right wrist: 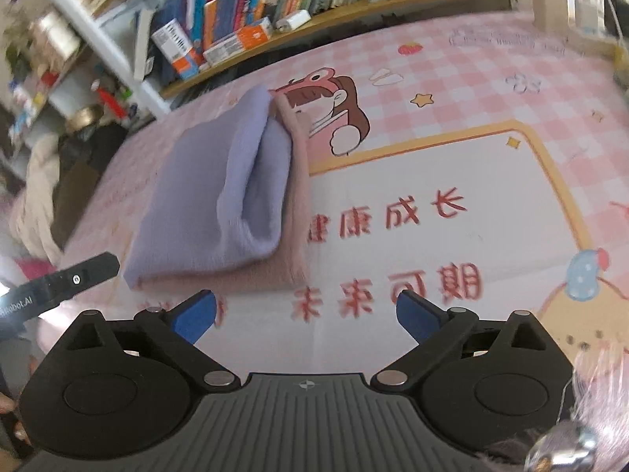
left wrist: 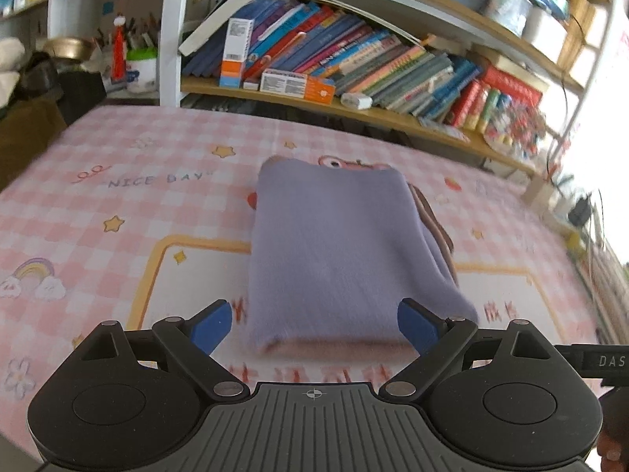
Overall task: Fold clothes
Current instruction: 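Move both grippers to the folded sweater's edge and close on it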
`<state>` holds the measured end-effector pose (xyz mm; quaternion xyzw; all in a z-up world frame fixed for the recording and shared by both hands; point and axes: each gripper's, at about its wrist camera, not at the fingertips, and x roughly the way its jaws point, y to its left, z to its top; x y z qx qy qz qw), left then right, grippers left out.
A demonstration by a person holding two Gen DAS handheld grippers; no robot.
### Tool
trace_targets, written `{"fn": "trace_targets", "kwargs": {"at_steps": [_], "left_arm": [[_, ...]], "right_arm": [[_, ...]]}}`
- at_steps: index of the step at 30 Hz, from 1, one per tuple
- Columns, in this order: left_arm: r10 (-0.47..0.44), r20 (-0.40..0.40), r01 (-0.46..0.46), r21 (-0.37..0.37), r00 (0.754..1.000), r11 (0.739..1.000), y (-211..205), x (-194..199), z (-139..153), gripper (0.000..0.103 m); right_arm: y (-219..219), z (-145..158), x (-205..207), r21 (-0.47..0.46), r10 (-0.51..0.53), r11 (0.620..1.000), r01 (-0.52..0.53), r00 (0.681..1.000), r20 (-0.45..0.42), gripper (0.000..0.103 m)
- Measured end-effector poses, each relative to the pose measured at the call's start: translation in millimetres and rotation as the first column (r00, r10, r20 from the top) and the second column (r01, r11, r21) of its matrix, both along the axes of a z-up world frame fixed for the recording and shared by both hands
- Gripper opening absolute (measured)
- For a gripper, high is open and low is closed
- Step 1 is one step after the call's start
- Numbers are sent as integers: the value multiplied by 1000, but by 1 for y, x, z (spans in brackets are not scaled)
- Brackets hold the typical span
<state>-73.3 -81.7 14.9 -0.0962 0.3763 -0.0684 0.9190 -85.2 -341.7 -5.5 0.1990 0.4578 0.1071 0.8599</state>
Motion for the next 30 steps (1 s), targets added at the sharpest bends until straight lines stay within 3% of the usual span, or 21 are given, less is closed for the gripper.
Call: {"fn": "trace_targets", "kwargs": {"at_steps": [8,15,20,23,25,26,27,30], "left_arm": [[-49,-137,18,-217,989,976,37,68,-25,94],[-102,-219,33,-297,970,954,56,98,-46,94],[-156,-240,76,-313,958,947,56,111,-54,91],[-162,-249,73,-332,955,940,56,116,-59,90],[-165,-246,72,-347,955,935,55,118,-60,87],[-167,-245,72,-354,955,932,54,119,-61,83],[-170,-243,74,-361,955,930,52,120,-61,76],[-158,-241,62,-365,958,929,46,121,-62,62]], "right_arm": [[8,-11,59,96,-86,991,96,991,-99,99],[21,-18,80,140,-134,978,154,981,-140,99],[31,-25,83,151,-160,971,184,974,-158,96],[34,-27,84,151,-159,972,182,975,-155,87],[33,-27,86,155,-162,970,186,975,-155,76],[32,-28,88,160,-159,970,184,975,-157,71],[32,-29,89,164,-155,970,181,975,-158,59],[37,-29,94,151,-133,976,156,980,-149,44]]}}
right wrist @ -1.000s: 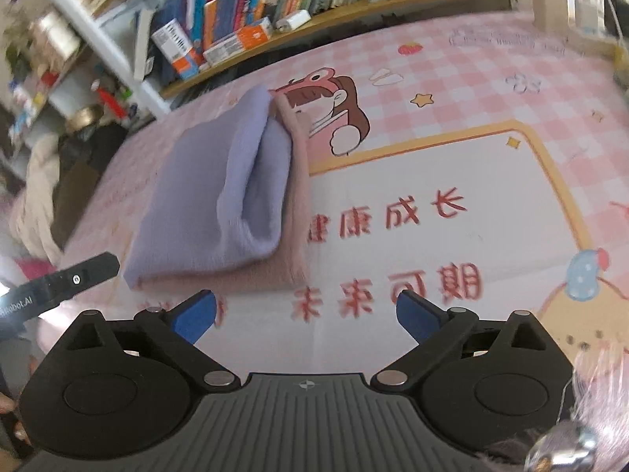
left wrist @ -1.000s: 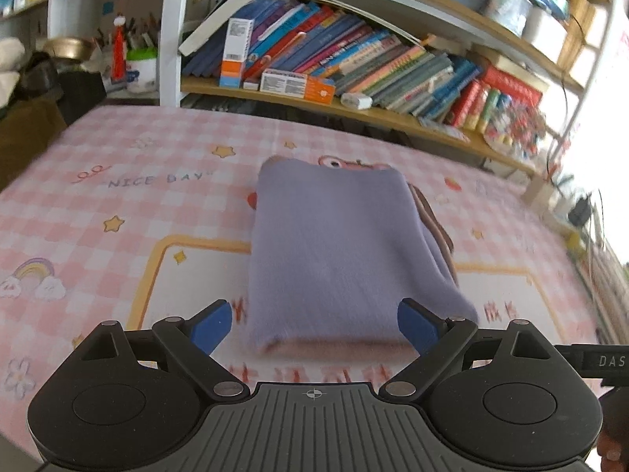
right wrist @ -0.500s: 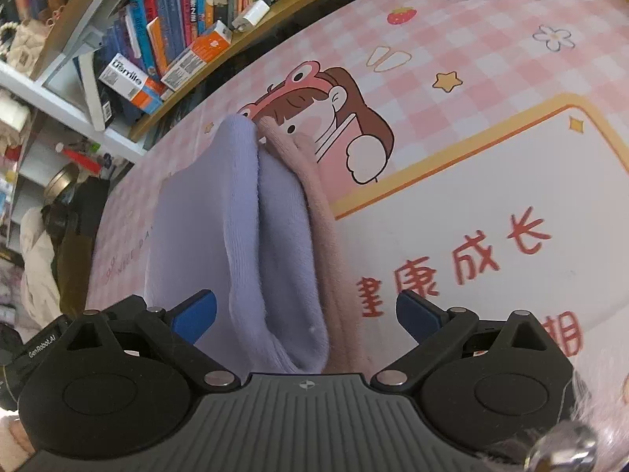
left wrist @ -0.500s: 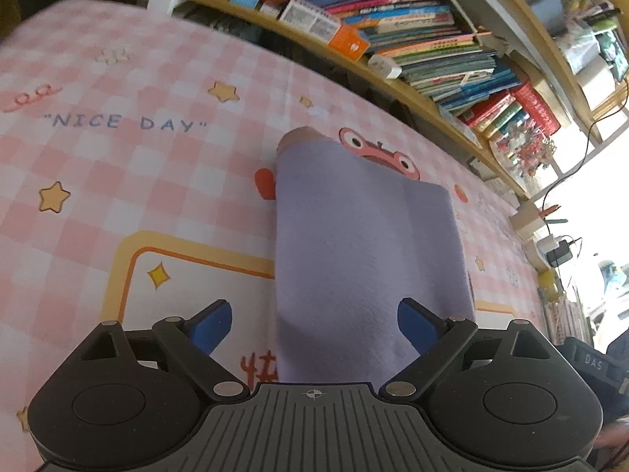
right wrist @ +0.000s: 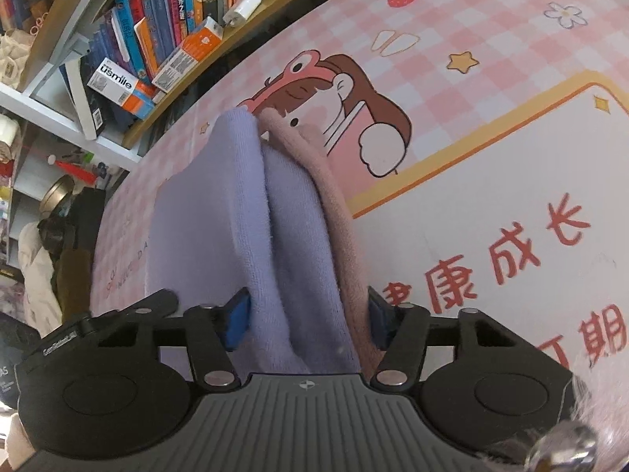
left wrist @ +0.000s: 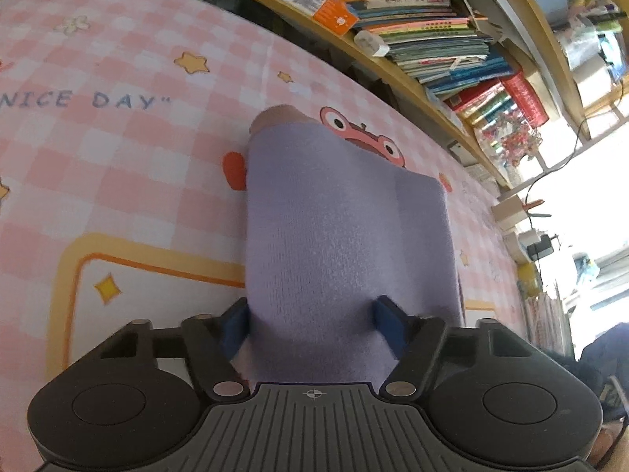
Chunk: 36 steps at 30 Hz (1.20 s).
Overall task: Fold clothes
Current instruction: 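Lift the gripped lavender-and-pink sweater edge with both grippers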
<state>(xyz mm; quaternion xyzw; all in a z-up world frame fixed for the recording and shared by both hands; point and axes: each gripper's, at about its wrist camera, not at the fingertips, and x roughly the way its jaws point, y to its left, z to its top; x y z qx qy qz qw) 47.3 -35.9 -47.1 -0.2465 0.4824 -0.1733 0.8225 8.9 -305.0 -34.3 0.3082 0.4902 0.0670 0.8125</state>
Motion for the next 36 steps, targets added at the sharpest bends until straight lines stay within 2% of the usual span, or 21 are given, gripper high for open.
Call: {"fn": "trace_targets", "kwargs": {"at_steps": [1,3,4,6,8,9,12,14,16,18,21,23,24,28,31,36], "left_arm": [[-4,14,4,20,1000,1000,-2,-2,3,60],[-13,40,10,60,999,998,-7,-5,8,47],[-18,54,13,80,998,997,-10,-7,11,45],[-28,80,18,119,996,993,-15,-10,17,45],[-34,96,20,146,995,989,-18,-12,21,45],[-29,86,17,135,996,991,-15,-11,19,46],[-12,57,7,102,998,995,-6,-8,13,51],[-17,44,13,89,999,996,-3,-6,11,52],[-27,34,25,79,999,997,-1,-4,9,55],[-35,15,34,55,999,998,2,-2,5,63],[-32,-8,32,8,999,999,7,2,-2,66],[-38,-2,38,5,999,999,5,2,-2,65],[-40,1,40,3,999,999,4,2,-3,63],[-36,9,36,6,999,999,2,3,-4,54],[-36,29,36,15,999,999,1,2,0,45],[-51,112,45,58,992,997,-6,-8,21,43]], "right_arm": [[3,1,2,-11,16,1000,-16,1000,6,35],[13,10,0,-66,41,997,-37,998,55,30],[24,21,-2,-138,85,988,-69,990,110,27],[48,41,-11,-280,217,948,-151,950,224,25],[68,47,-19,-384,326,898,-212,909,259,24],[78,49,-22,-434,378,869,-239,886,268,24],[59,39,-14,-334,284,921,-201,933,221,27],[44,31,-7,-254,210,953,-162,961,177,36],[28,23,-3,-170,135,979,-113,983,122,53],[14,16,-1,-88,79,993,-72,994,74,57],[7,6,2,-2,51,999,-51,998,29,57],[8,1,3,30,57,998,-58,998,21,58],[10,1,2,33,60,998,-60,998,27,57],[18,-2,12,50,99,994,-101,995,31,35],[20,3,10,37,116,992,-119,991,67,29],[28,26,-1,-33,152,988,-149,975,161,28]]}}
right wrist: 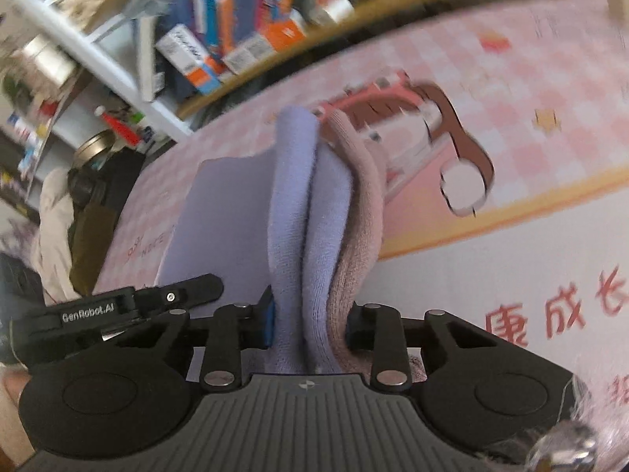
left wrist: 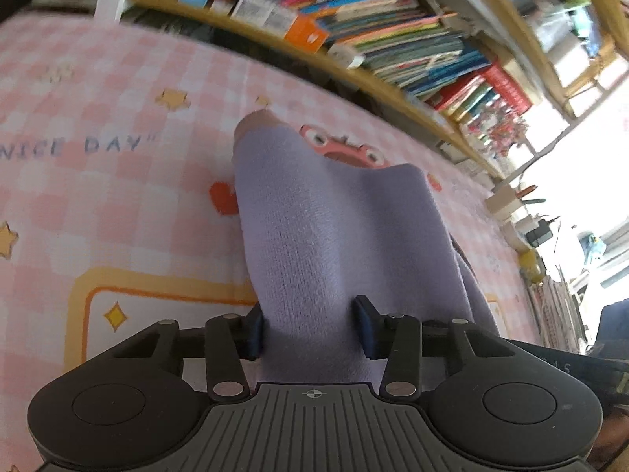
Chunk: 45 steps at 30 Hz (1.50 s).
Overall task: Fold clothes
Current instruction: 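Lift the gripped lavender-and-pink sweater edge with both grippers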
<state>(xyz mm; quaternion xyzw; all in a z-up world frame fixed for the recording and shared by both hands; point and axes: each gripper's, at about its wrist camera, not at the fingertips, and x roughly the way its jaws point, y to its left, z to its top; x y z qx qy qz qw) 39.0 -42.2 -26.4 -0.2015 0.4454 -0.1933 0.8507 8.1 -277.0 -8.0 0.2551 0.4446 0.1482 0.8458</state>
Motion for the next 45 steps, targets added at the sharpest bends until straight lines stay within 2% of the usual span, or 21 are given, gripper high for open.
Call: {"fn": "trace_targets", "kwargs": {"at_steps": [3,8,29,45], "left_arm": [[0,47,0,-1,999,1000,-1,-7,13,43],[18,80,-18,2,997,1000,-9,-17,23,43],[145,144,-151,30,979,988,-39,-79,49,44],[150,163,-159,46,975,986,-57,-90,56,44]], "right_arm": [[5,14,-6,-35,19,999,-17,998,62,28],[1,26,-14,-45,37,998,-33,995,98,28],[-29,43,-51,-17,144,990,-143,976,164,28],[-48,46,-64,0,150,988,-153,971,184,28]]}}
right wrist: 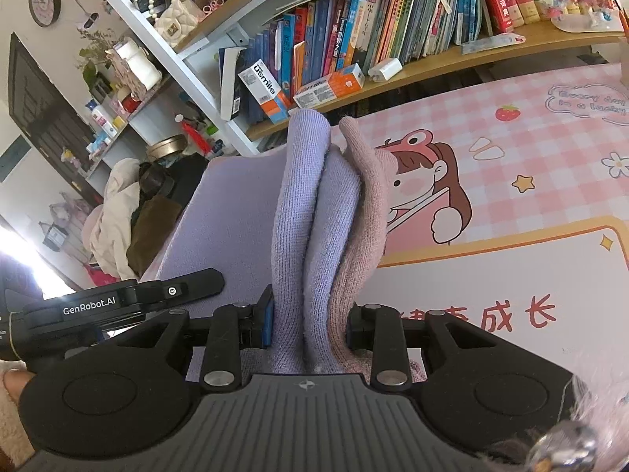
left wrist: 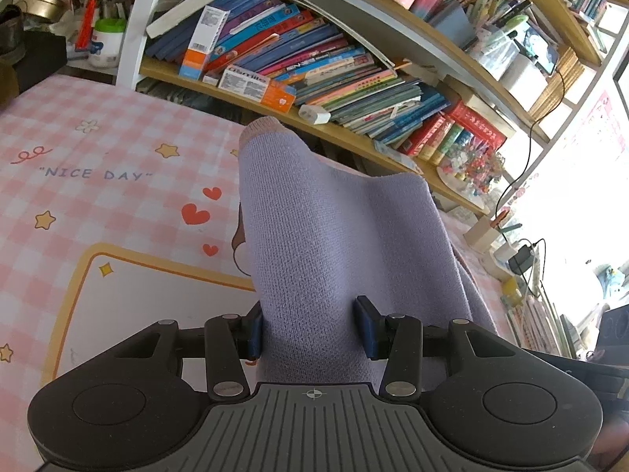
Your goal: Fold clothes
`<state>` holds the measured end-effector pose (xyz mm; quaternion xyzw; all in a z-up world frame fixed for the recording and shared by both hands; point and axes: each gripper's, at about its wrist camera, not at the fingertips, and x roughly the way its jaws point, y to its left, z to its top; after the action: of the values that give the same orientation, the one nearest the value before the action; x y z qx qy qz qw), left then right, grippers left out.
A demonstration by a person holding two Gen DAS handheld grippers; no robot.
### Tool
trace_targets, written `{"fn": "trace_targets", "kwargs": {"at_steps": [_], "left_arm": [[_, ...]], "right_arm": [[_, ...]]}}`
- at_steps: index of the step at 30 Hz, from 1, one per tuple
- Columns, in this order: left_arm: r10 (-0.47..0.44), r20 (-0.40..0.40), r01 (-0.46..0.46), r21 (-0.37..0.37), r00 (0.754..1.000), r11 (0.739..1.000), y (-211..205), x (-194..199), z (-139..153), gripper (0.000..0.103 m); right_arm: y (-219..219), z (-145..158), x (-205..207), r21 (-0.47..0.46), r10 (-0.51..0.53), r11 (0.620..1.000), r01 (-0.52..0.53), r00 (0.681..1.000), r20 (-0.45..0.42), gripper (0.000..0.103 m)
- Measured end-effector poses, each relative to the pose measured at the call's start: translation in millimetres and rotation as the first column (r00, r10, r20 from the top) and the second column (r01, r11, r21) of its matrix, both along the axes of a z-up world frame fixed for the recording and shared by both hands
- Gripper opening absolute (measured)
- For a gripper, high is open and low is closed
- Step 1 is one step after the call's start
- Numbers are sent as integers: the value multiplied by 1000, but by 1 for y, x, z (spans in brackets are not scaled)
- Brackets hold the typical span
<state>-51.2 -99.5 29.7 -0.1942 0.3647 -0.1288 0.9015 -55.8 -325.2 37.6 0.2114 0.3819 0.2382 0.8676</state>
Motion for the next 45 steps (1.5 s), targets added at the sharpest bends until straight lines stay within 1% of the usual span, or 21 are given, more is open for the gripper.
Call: {"fn": "trace_targets", "kwargs": {"at_steps": [10,14,19,32,37,45], "left_arm": [[-6,1,6,-15,1000,1000,7,1,-3,44],[-14,0,14,-33,1000,999,18,6,-7,44],[-25,-2,24,-45,1000,999,38,18,-10,44],[-48,-23,46,-73,999,996,126,81,-22,44],[-70,-11,69,-72,998,995,153,109,-21,44],[-91,-26,89,-72,996,993,188,158,-32,44]], "right_arm": [[6,3,-1,-12,-1,1000,1,1000,2,28],[13,3,2,-26,-5,1000,5,1000,1,28],[34,4,12,-41,-13,999,13,1000,-2,28],[117,7,67,-74,-45,996,44,999,0,28],[149,9,89,-86,-59,994,60,998,4,28],[190,5,135,-119,-72,990,72,997,4,28]]}}
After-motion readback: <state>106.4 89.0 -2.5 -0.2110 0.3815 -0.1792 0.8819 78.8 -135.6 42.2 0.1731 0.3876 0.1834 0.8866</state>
